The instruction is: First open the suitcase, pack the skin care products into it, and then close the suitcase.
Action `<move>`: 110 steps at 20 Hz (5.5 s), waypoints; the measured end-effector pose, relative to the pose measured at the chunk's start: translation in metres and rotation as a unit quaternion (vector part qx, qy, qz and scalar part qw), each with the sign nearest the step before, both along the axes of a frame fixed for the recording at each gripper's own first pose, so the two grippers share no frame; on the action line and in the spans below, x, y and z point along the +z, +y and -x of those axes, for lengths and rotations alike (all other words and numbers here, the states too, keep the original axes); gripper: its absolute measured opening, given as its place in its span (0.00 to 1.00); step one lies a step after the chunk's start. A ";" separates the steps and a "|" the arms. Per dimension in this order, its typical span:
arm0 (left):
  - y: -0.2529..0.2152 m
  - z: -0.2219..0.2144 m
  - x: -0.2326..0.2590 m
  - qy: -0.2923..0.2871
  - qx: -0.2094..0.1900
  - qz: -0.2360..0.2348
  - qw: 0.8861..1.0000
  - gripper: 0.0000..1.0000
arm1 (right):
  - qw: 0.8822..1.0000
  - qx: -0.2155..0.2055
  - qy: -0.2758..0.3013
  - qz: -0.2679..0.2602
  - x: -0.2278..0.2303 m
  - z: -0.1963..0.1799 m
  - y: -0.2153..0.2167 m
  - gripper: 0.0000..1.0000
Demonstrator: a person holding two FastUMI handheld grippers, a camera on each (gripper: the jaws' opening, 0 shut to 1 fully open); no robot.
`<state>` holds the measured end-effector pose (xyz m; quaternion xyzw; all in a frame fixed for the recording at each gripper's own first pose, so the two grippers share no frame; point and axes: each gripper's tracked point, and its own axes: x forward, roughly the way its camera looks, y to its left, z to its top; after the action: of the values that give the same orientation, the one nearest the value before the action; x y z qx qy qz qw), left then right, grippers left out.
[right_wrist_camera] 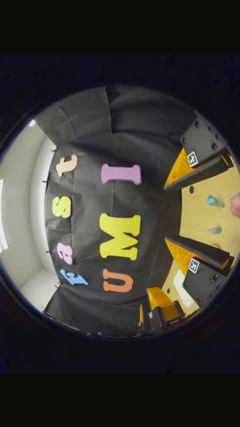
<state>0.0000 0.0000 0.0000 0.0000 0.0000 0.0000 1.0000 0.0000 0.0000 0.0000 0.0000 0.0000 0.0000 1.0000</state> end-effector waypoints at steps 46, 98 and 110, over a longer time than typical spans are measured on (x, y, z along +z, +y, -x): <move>-0.022 -0.039 -0.288 0.308 -0.073 -0.508 0.801 0.88 | 0.990 -0.092 0.103 0.007 -0.106 0.007 -0.182 0.80; 0.426 -0.061 -0.318 0.296 0.145 0.136 0.934 0.65 | 0.987 -0.002 0.108 0.122 -0.054 -0.001 0.089 0.80; 0.295 -0.042 -0.155 0.169 0.147 0.064 0.973 0.98 | 0.991 -0.007 0.110 0.073 -0.083 0.010 0.039 0.79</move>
<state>0.0417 0.2952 -0.1552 -0.0639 0.1687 0.1471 0.9725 -0.0100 0.0386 -0.0829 -0.0734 0.1099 -0.0069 0.9912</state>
